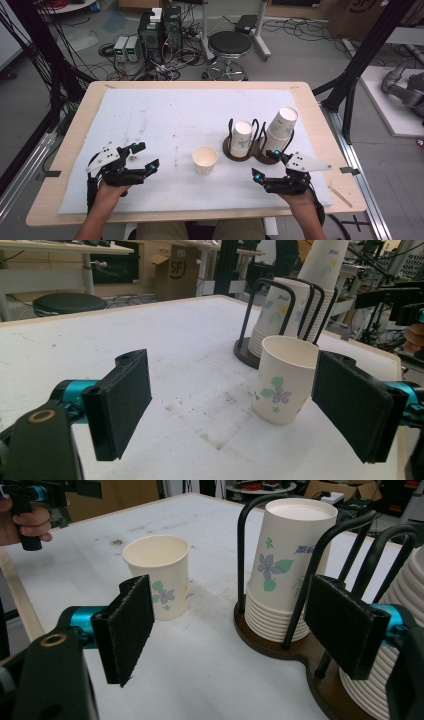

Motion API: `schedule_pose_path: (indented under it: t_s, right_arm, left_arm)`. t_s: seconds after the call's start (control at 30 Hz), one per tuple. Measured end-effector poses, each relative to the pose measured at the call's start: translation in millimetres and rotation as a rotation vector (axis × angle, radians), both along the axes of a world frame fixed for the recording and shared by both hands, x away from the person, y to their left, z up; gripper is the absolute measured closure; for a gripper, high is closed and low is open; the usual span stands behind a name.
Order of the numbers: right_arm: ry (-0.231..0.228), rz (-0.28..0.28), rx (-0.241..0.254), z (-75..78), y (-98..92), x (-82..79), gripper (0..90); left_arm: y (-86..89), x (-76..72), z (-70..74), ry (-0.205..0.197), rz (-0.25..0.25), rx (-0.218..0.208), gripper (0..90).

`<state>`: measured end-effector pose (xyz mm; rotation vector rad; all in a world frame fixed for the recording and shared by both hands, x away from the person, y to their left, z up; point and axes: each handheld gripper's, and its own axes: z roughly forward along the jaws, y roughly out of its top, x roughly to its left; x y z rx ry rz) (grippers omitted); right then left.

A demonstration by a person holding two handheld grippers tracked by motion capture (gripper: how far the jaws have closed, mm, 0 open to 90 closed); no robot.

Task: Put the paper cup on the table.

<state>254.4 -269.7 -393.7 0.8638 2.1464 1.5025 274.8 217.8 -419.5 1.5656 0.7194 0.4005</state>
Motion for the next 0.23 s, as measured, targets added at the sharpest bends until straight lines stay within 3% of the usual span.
schedule_pose_path:
  t_s: [0.23]
  right_arm:
    - [-0.001,-0.001,-0.001,-0.6,-1.4,-0.2,20.8]
  left_arm:
    - [0.0,0.8,-0.8,0.005,0.003,-0.004,16.0]
